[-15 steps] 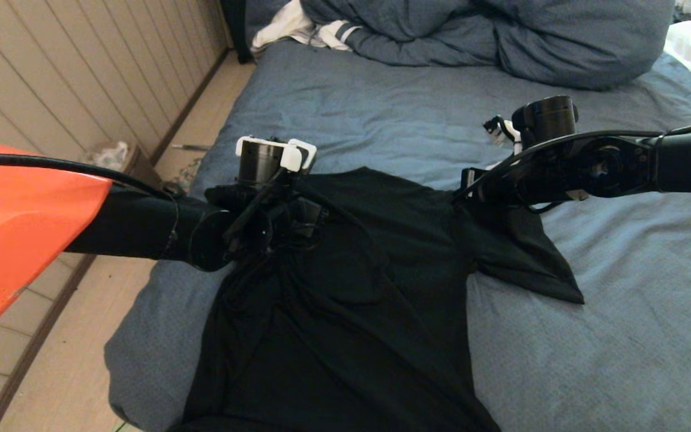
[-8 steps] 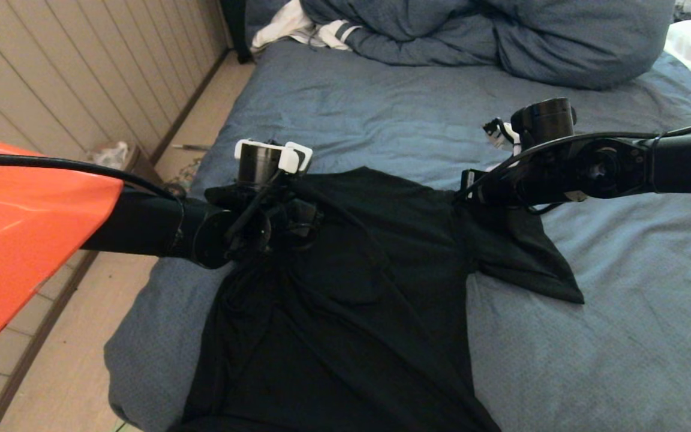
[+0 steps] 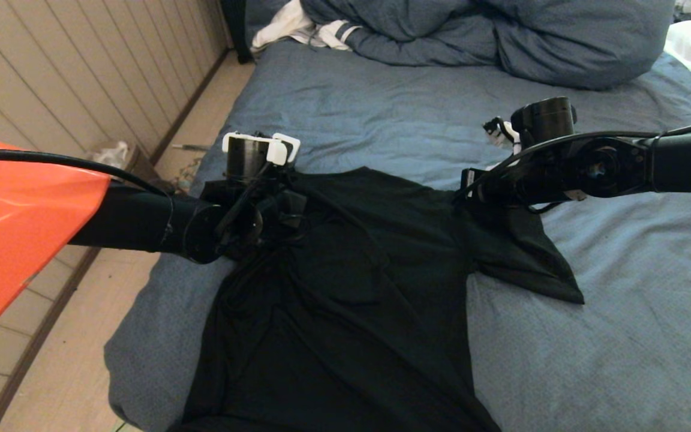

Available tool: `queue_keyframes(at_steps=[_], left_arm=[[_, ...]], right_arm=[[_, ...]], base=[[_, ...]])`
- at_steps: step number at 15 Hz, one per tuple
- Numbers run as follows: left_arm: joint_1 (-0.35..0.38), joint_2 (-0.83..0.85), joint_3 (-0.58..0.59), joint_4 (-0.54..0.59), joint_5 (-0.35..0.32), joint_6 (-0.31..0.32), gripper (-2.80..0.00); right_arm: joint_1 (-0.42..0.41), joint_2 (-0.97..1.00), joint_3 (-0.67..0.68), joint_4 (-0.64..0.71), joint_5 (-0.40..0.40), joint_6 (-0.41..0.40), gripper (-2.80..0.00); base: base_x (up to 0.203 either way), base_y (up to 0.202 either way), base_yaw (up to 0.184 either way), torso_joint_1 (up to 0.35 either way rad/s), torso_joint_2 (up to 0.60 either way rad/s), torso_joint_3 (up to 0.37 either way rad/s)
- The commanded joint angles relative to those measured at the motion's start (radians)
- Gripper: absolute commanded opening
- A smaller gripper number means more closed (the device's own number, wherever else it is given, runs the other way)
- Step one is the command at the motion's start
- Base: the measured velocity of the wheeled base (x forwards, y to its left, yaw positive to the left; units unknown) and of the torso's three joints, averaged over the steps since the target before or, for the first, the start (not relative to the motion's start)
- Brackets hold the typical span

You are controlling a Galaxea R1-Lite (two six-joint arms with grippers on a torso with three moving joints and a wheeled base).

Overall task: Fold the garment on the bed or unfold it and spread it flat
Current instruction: Unford the black T-shirt

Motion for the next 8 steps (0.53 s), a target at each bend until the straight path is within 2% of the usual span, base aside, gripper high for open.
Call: queue_keyframes(at_steps=[1, 8], left_arm=[[0.000, -0.010, 0.005, -0.021, 0.002, 0.002, -2.80], [0.034, -0.110, 0.056, -0.029, 0.004, -0.005, -2.80]], right_arm=[[0.001, 0.000, 0.001, 0.001, 0.002, 0.001, -2.80], [0.000, -0.003, 0.002, 0.001, 0.002, 0.001, -2.80]], base=[[0.000, 0.000, 0.000, 0.000, 0.00, 0.000], [0.000, 0.000, 0.000, 0.000, 0.00, 0.000]])
